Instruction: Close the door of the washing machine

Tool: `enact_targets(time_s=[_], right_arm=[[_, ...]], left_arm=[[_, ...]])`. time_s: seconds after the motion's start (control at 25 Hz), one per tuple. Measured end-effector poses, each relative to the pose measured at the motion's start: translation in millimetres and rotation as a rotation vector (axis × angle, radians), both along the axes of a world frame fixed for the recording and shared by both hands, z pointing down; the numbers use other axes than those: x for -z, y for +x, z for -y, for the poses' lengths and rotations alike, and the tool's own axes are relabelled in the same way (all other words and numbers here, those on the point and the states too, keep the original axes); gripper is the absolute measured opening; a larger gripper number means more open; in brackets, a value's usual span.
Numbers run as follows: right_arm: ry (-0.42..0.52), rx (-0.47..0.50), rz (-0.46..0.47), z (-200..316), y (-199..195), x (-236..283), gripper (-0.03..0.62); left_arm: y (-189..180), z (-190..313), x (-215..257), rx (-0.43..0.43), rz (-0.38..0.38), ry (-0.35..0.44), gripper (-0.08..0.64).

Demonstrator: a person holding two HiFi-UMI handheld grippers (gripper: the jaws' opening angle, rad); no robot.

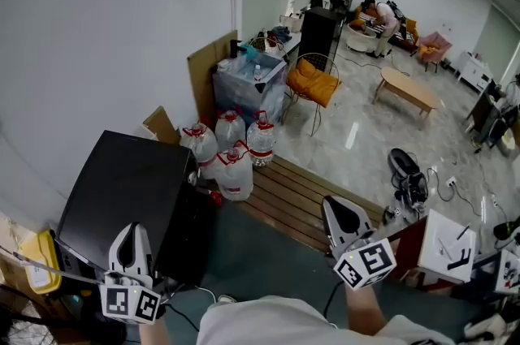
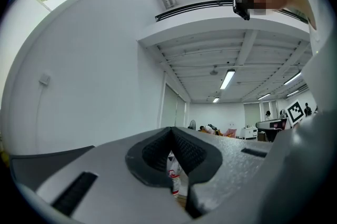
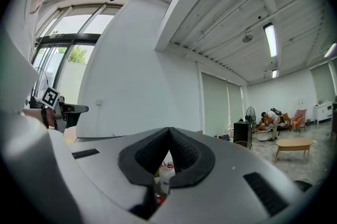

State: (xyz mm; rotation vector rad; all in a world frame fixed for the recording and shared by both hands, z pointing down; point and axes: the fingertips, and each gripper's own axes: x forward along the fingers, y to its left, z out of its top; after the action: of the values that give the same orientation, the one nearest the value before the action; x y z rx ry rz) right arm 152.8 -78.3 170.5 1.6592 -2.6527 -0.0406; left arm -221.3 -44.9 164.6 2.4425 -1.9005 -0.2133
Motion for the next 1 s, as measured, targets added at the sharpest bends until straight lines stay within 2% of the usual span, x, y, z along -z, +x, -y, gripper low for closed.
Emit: enact_targets(time_s=[0.24, 0.56, 0.8, 1.0], right_arm=[[-0.006, 0.023, 0.024, -6, 3, -4, -0.002], [-0.009, 0.045, 0.033, -9, -1, -7, -0.002], [0.003, 0.091, 0.057, -10, -17, -4, -0.002], [-0.025, 0.129, 0.125, -8, -33, -9, -0.002]], left_arm=[[21, 7, 4, -0.029, -0.004, 0.016, 0.005], [30, 7, 14, -0.041, -0.007, 0.034, 0.005], [26, 2, 15, -0.042, -0.002, 0.022, 0.005], [21, -2, 10, -0.043, 0.004, 0.010, 0.005]])
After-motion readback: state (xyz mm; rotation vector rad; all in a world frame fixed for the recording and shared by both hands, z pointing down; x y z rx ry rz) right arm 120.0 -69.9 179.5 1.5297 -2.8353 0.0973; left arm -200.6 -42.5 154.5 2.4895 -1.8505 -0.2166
